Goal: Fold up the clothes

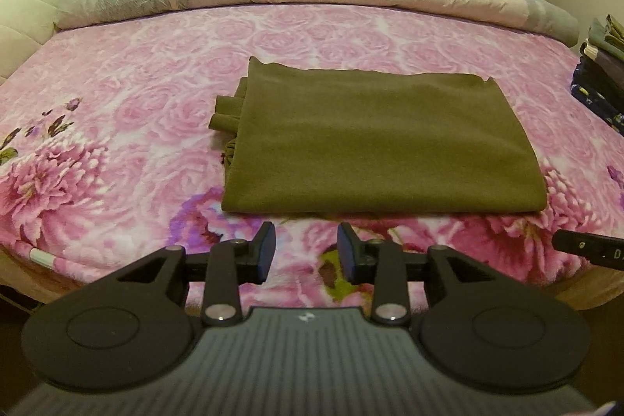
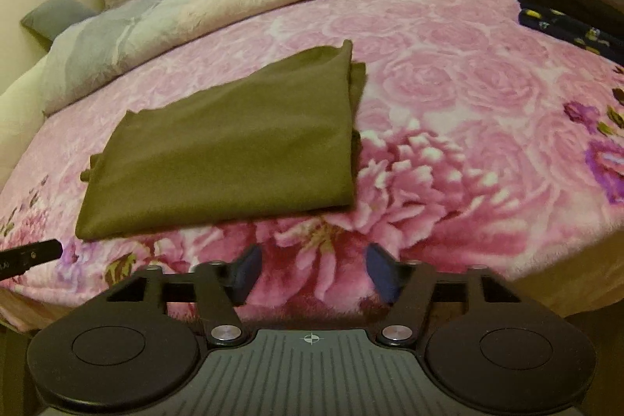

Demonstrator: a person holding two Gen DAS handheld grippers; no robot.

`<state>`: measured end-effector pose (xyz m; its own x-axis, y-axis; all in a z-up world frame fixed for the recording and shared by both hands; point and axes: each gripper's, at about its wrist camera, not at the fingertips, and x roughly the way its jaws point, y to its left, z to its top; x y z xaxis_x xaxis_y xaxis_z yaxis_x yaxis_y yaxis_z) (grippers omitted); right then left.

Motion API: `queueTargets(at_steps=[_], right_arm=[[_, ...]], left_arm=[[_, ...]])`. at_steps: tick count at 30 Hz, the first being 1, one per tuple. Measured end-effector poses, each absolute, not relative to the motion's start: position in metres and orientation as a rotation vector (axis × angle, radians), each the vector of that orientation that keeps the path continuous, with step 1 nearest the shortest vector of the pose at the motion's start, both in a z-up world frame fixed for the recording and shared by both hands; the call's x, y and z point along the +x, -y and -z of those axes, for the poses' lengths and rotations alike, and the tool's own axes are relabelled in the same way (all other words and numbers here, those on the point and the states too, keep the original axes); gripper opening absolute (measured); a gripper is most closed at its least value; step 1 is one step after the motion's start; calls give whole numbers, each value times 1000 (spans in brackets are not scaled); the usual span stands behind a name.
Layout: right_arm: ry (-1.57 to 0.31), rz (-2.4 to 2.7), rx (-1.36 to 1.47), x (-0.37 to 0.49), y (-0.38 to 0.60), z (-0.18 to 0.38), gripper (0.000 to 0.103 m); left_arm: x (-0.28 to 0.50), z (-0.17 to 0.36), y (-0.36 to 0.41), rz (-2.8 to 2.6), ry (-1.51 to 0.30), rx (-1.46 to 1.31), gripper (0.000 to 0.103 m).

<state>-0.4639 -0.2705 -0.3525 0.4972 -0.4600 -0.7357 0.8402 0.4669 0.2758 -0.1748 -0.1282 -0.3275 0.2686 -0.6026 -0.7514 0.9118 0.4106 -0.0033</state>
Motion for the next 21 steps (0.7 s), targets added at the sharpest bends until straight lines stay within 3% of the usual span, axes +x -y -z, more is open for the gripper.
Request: queueTargets(at_steps=[4,7,11,17,20,21], right_arm=[[-606,857,737,-469,276,355,63],[-560,827,865,-476,287,364,63],[-366,735,1201,-492,308,390,63],[-156,715,1503,-492,332,421,63],[-94,766,1552,-489,340,428,62],[-77,783,1562,-489,343,429,55]], left_arm=[[-169,333,129,1101,-802,445,35],[-142,347,127,1144,-959,226,39],[-102,373,124,1123,-1178,-107,38],[-71,400,139,984,-1245,-236,38],[-60,412,143,923,-1270,-268,33],[-58,414,142,918,-1267,-271,27]])
